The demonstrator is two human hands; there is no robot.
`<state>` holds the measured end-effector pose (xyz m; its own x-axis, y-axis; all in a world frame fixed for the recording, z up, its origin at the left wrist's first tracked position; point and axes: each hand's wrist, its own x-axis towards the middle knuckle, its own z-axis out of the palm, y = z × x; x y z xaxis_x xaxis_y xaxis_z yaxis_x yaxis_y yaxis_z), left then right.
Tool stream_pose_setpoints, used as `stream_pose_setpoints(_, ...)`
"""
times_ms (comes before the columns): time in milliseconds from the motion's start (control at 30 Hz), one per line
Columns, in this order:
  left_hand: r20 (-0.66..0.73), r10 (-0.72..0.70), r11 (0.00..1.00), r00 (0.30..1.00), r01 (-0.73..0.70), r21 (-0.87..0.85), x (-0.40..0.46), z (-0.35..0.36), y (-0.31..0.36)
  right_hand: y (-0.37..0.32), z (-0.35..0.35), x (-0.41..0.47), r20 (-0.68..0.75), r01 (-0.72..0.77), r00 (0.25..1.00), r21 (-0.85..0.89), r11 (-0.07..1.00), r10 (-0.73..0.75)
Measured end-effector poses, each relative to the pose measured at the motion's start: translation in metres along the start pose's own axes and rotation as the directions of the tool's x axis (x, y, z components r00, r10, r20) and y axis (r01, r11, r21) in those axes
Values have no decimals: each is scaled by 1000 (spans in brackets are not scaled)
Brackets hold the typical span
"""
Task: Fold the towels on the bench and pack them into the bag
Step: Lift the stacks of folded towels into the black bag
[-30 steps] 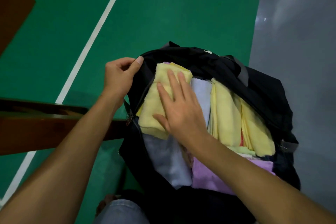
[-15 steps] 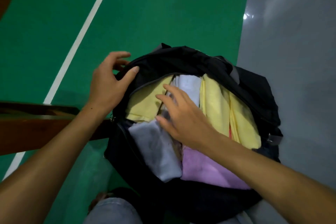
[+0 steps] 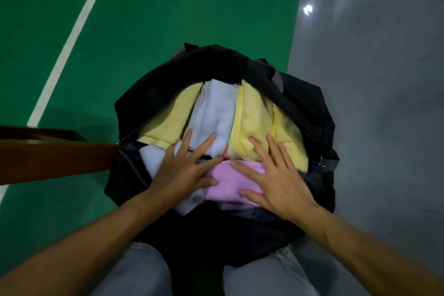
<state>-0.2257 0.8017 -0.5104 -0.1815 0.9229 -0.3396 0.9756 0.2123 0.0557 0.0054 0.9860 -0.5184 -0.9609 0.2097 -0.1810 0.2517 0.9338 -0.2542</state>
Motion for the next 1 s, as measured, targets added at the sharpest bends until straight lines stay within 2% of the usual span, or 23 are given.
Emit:
stream_pose_setpoints(67,41,15,1000,999,-14,-27,4,-4,-3,-4,0,10,10,-42,999,28,999,42)
stream_pose_setpoints(133,-7,2,999,1000,-3,-52,3,-29,8,-7,-3,5,20,10,1000,17,1000,-10)
stream_pose_setpoints(200,-212,-51,995,976,32,-90,4,-50,22,-7,-5,-4,20,137,990,-6,991,-137)
stream_pose_setpoints(267,-410,-13,990,912,-46,-133,20,-67,43,-8,-4,-5,21,193,981,-9,981,-193)
stream_pose_setpoints(300,-429,32,982,903,-107,-153,34,-73,57,-11,-4,-4,35,186,982,9,982,-186)
stream_pose_setpoints(400,-298,155,983,942,-178,-50,80,-56,75,-12,-8,-2,20,191,981,97,977,-193)
stream_pose_setpoints(500,-225,138,990,965,-129,55,106,-25,40,-1,-22,-14,-110,144,987,289,946,-116)
stream_pose_setpoints(600,-204,171,984,964,-155,90,105,-15,9,28,-31,-27,-171,-42,980,345,938,106)
stream_pose_setpoints(700,-158,191,982,969,-187,37,101,-22,9,45,-34,-28,-108,-255,946,327,910,304)
stream_pose_setpoints(767,-159,171,985,972,-173,-4,102,-23,10,39,-32,-23,-54,-326,928,361,874,369)
stream_pose_setpoints(867,-184,159,985,970,-168,-30,107,-21,7,14,-27,4,47,-314,936,562,765,349)
stream_pose_setpoints(933,-194,160,985,968,-169,-30,111,-21,4,-2,-20,28,74,-261,959,600,756,272)
stream_pose_setpoints(1000,-157,149,982,976,-164,-88,116,-29,2,-7,-15,43,65,-267,954,627,732,293)
